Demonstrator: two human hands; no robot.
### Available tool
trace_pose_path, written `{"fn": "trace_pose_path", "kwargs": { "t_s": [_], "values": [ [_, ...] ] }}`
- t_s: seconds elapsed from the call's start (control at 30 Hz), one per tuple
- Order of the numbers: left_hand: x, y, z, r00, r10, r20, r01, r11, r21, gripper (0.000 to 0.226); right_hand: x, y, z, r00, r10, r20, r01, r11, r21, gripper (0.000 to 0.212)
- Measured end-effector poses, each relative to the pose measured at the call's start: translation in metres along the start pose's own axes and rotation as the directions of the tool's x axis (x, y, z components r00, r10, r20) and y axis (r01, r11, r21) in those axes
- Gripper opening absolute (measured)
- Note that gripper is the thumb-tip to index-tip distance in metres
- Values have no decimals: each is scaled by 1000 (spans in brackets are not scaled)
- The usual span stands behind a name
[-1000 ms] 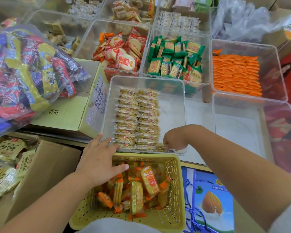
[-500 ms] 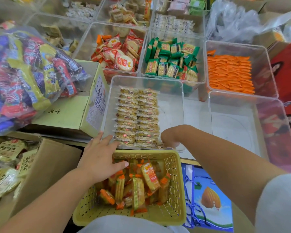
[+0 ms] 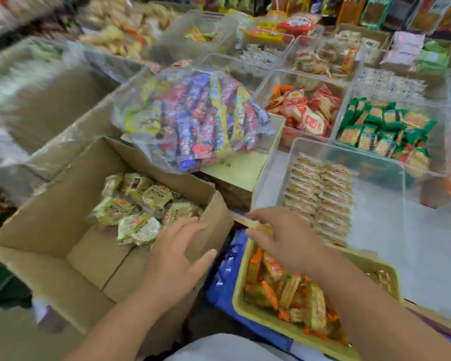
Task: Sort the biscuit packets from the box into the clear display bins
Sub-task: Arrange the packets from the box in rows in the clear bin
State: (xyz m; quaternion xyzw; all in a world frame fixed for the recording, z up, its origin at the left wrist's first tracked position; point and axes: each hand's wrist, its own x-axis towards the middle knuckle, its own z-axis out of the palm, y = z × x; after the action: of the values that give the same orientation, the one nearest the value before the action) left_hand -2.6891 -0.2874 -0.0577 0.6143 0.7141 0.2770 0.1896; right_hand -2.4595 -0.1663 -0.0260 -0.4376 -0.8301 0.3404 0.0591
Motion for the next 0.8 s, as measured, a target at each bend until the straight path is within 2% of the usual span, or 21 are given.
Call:
{"fn": "trace_pose_path", "kwargs": {
  "t_s": [0.13, 0.23, 0.33, 0.47, 0.63, 0.8],
  "values": [
    [-13, -69, -48, 979, -170, -108, 166, 985, -51, 51, 23, -80, 66, 985, -174, 19, 175, 983, -60, 43],
    [-18, -125, -83, 944, -323, -73, 323, 946, -7, 54, 41, -124, 111, 976, -217, -9, 215, 973, -87, 44],
    [-6, -174, -115, 921, -387, -40, 388, 920, 55, 64, 57, -150, 151, 996, -81, 21, 84, 977, -196, 47],
    [29, -223, -138, 897, -441, 7, 438, 893, 101, 84, 63, -161, 181, 993, 113, -38, -117, 874, -471, 60],
    [80, -253, -129, 904, -409, 127, 388, 908, 161, 97, 65, -162, 189, 981, 176, -78, -188, 793, -579, 63],
    [114, -268, -110, 883, -388, 262, 331, 913, 237, 106, 65, -162, 191, 977, 176, -122, -214, 776, -593, 55]
  ]
}}
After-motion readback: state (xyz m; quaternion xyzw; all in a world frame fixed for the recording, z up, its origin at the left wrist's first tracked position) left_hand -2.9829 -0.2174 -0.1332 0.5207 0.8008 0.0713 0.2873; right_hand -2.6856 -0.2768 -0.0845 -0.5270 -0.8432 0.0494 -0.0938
